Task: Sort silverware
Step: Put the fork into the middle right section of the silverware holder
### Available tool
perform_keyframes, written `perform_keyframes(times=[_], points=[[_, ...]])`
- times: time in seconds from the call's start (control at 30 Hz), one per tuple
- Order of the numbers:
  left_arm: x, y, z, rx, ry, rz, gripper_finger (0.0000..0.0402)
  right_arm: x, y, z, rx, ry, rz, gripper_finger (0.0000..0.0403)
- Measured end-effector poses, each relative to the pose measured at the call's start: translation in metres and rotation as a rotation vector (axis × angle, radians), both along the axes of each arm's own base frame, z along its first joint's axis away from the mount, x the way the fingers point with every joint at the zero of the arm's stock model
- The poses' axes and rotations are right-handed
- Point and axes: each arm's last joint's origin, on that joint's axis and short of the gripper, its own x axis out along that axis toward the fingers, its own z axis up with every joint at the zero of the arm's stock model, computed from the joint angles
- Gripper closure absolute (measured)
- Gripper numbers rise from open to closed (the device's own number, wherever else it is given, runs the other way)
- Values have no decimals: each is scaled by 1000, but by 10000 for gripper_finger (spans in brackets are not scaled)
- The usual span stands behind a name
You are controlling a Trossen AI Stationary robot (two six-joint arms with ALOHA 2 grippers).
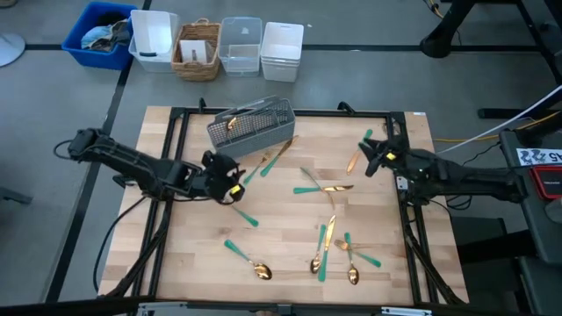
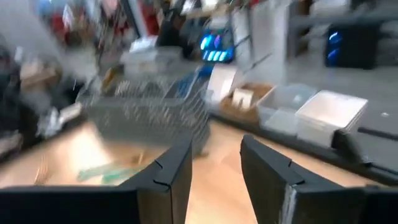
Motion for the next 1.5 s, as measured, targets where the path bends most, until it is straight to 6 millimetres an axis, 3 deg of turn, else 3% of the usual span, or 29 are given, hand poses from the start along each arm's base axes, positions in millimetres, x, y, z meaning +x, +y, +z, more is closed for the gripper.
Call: perform_keyframes(times=[0.13,0.27,0.47,0.67,1.07,1.5], points=[[-1,-8,-1,-9,4,-38,272,18,3,10,62,89,154,267],[2,-13,-2,-13,-8,-57,272,39,6,7,126,167,309,267],[15,-18,-7,27,-11,-102,273,67,8,-20,237,329,450,267],[21,-20,-15,51,27,-120,272,86,9,-50,454,440,433,267],[24,-20,-19,59,51,-122,273,99,14,-85,775,542,372,267],[24,-20,-19,68,58,-129,273,98,47,-87,728,539,280,267]])
